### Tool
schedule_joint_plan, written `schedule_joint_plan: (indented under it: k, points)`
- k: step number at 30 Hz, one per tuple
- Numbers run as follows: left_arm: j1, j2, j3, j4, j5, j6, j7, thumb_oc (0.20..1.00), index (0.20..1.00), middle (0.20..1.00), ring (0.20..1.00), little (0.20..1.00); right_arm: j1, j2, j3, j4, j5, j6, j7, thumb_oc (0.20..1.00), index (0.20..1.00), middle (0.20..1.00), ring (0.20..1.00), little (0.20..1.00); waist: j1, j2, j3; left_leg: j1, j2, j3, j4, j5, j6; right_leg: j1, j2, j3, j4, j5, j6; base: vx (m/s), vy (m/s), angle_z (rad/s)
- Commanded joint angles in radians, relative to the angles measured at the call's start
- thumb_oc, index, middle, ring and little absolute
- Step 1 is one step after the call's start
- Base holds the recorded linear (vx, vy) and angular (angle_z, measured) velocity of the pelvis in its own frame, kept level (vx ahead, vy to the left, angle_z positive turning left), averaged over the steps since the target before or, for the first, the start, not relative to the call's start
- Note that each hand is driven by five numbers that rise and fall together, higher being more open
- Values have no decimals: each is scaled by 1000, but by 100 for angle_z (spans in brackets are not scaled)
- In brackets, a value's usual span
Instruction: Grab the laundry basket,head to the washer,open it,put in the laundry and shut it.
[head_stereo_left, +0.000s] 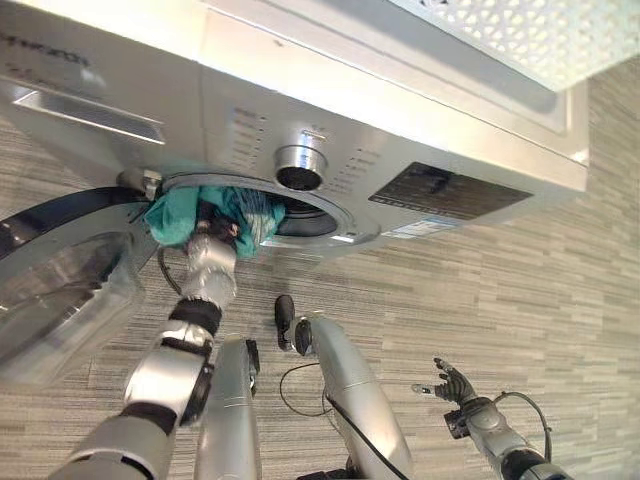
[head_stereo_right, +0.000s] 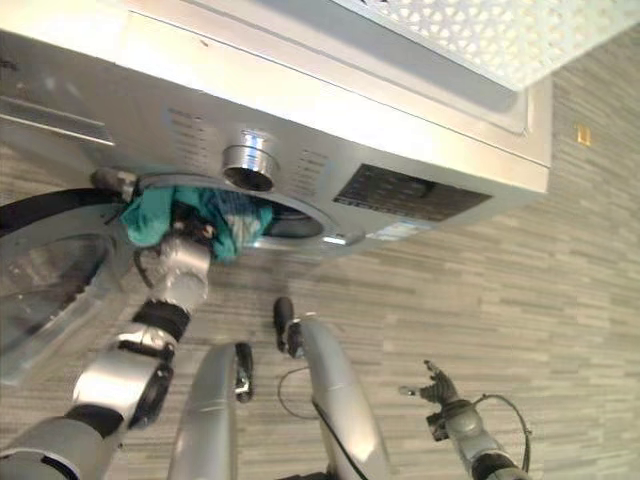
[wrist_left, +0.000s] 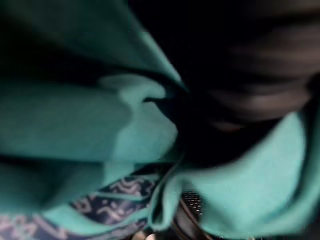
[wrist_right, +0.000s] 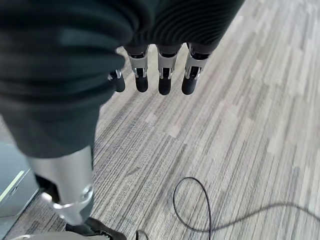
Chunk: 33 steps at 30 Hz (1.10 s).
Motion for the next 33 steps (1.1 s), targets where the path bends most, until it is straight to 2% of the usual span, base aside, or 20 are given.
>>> schedule_joint_plan:
  k: [1, 2, 3, 4, 5, 6, 7, 10, 12, 14, 17, 19, 23, 24, 26, 27, 28, 29, 31, 33]
  points:
    - [-203, 45, -8, -67, 1, -61, -28, 200, 200, 200, 200, 200, 69, -92, -11, 22, 66, -6, 7, 1000, 1000, 1000, 1000, 1000, -40, 40, -77, -60, 22, -109, 69, -21, -44, 52, 25, 11, 30, -126, 38, -18, -105, -36]
    - [-268, 60, -29, -53, 5, -46, -33, 523, 523, 523, 523, 523, 72, -100, -21, 6, 77, -2, 11, 1000, 1000, 1000, 1000, 1000, -50, 46, -84, -101, 29, -113, 97, -21, -47, 23, 28, 5, 42, -122, 41, -10, -105, -30]
    - [-294, 77, -36, -18, 28, -33, -17, 1000, 1000, 1000, 1000, 1000, 84, -102, -28, -12, 77, 1, 10, 1000, 1000, 1000, 1000, 1000, -54, 54, -86, -119, 32, -116, 109, -22, -47, 6, 28, -2, 52, -123, 43, -6, -76, -23]
    - [-295, 77, -36, -17, 28, -32, -17, 1000, 1000, 1000, 1000, 1000, 84, -102, -29, -13, 77, 2, 10, 1000, 1000, 1000, 1000, 1000, -54, 55, -87, -121, 32, -116, 111, -23, -47, 4, 28, -3, 52, -123, 43, -7, -55, -12]
    - [-333, 102, -78, 68, 86, 25, -5, 1000, 1000, 1000, 1000, 1000, 86, -104, -26, -16, 81, 7, 15, 1000, 1000, 1000, 1000, 1000, -57, 62, -87, -135, 33, -118, 117, -22, -46, -9, 25, -8, 59, -123, 43, -11, -48, -5]
    - [-358, 119, -95, 85, 95, 35, -19, 1000, 1000, 1000, 1000, 1000, 93, -103, -24, -24, 77, 7, 16, 1000, 1000, 1000, 1000, 1000, -60, 65, -84, -144, 36, -119, 120, -23, -45, -15, 25, -10, 61, -122, 44, -18, -75, 0]
    - [-368, 147, -129, 129, 158, 82, -52, 1000, 1000, 1000, 1000, 1000, 92, -101, -19, -17, 68, 11, 20, 1000, 1000, 1000, 1000, 1000, -63, 74, -79, -153, 41, -121, 124, -20, -42, -25, 28, -13, 68, -121, 44, -10, -42, 0]
    - [-346, 147, -141, 175, 216, 118, -81, 1000, 1000, 1000, 1000, 1000, 86, -102, -13, -15, 68, 10, 32, 1000, 1000, 1000, 1000, 1000, -63, 80, -72, -161, 44, -120, 123, -15, -39, -34, 33, -15, 66, -118, 41, -12, -28, -1]
    - [-324, 148, -163, 240, 317, 162, -116, 1000, 1000, 1000, 1000, 1000, 75, -113, -6, -17, 70, 5, 46, 1000, 1000, 1000, 1000, 1000, -65, 85, -67, -167, 45, -118, 114, -6, -37, -37, 37, -14, 58, -112, 37, -32, -45, -7]
    - [-310, 134, -181, 272, 394, 180, -133, 1000, 1000, 1000, 1000, 1000, 66, -128, -6, -34, 84, 0, 55, 1000, 1000, 1000, 1000, 1000, -64, 87, -61, -164, 39, -120, 77, 18, -42, -33, 35, -13, 27, -97, 33, -36, -80, -5]
    - [-299, 118, -176, 267, 384, 174, -134, 1000, 1000, 1000, 1000, 1000, 65, -139, -8, -50, 92, -5, 57, 1000, 1000, 1000, 1000, 1000, -65, 90, -61, -161, 31, -121, 43, 35, -47, -26, 28, -11, -4, -84, 30, -27, -66, 1]
    - [-273, 90, -190, 255, 434, 168, -126, 1000, 1000, 1000, 1000, 1000, 51, -145, -5, -52, 88, -13, 54, 1000, 1000, 1000, 1000, 1000, -61, 93, -58, -144, 18, -124, -27, 71, -53, 3, 18, -3, -84, -50, 30, -44, -76, 6]
    - [-231, 56, -187, 225, 465, 151, -103, 1000, 1000, 1000, 1000, 1000, 44, -147, 1, -60, 76, -20, 48, 1000, 1000, 1000, 1000, 1000, -52, 97, -48, -103, 4, -131, -107, 113, -51, 46, 6, 4, -147, -19, 35, -37, -36, 21]
    - [-145, 27, -211, 206, 598, 159, -80, 1000, 1000, 1000, 1000, 1000, 26, -137, 5, -45, 70, -34, 34, 1000, 1000, 1000, 1000, 1000, -37, 102, -33, -41, -8, -134, -187, 153, -48, 105, -6, 18, -208, 8, 39, -44, -11, 25]
    - [-85, 13, -261, 193, 758, 178, -55, 1000, 1000, 1000, 1000, 1000, 13, -131, 8, -23, 69, -38, 32, 1000, 1000, 1000, 1000, 1000, -26, 106, -27, 1, -17, -134, -231, 175, -48, 143, -11, 25, -240, 21, 39, -21, 1, 15]
    - [-59, 0, -285, 236, 861, 212, -42, 1000, 1000, 1000, 1000, 1000, 0, -127, 14, 4, 67, -41, 35, 1000, 1000, 1000, 1000, 1000, -22, 105, -26, 19, -20, -133, -248, 186, -51, 165, -14, 26, -259, 28, 40, -7, 16, 12]
    - [-22, -20, -271, 333, 868, 265, -88, 1000, 1000, 1000, 1000, 1000, -26, -126, 19, 29, 67, -33, 41, 1000, 1000, 1000, 1000, 1000, -23, 102, -25, 30, -20, -130, -259, 196, -55, 179, -16, 27, -270, 34, 43, -12, 21, 9]
    - [-32, -23, -271, 366, 863, 280, -106, 1000, 1000, 1000, 1000, 1000, -45, -126, 26, 49, 70, -18, 50, 1000, 1000, 1000, 1000, 1000, -27, 101, -28, 30, -21, -132, -257, 194, -53, 181, -17, 28, -270, 34, 41, -25, 26, 7]
    - [-68, 12, -390, 375, 1068, 297, -146, 1000, 1000, 1000, 1000, 1000, -57, -153, 37, 8, 56, 0, 65, 1000, 1000, 1000, 1000, 1000, -43, 96, -44, 16, -14, -130, -248, 193, -55, 173, -11, 37, -266, 38, 41, -26, 40, 3]
    - [-92, 43, -413, 382, 1163, 316, -106, 1000, 1000, 1000, 1000, 1000, -66, -177, 25, 2, 55, -7, 73, 1000, 1000, 1000, 1000, 1000, -49, 96, -59, 2, -10, -129, -239, 187, -53, 163, -10, 37, -273, 46, 43, -2, 34, -2]
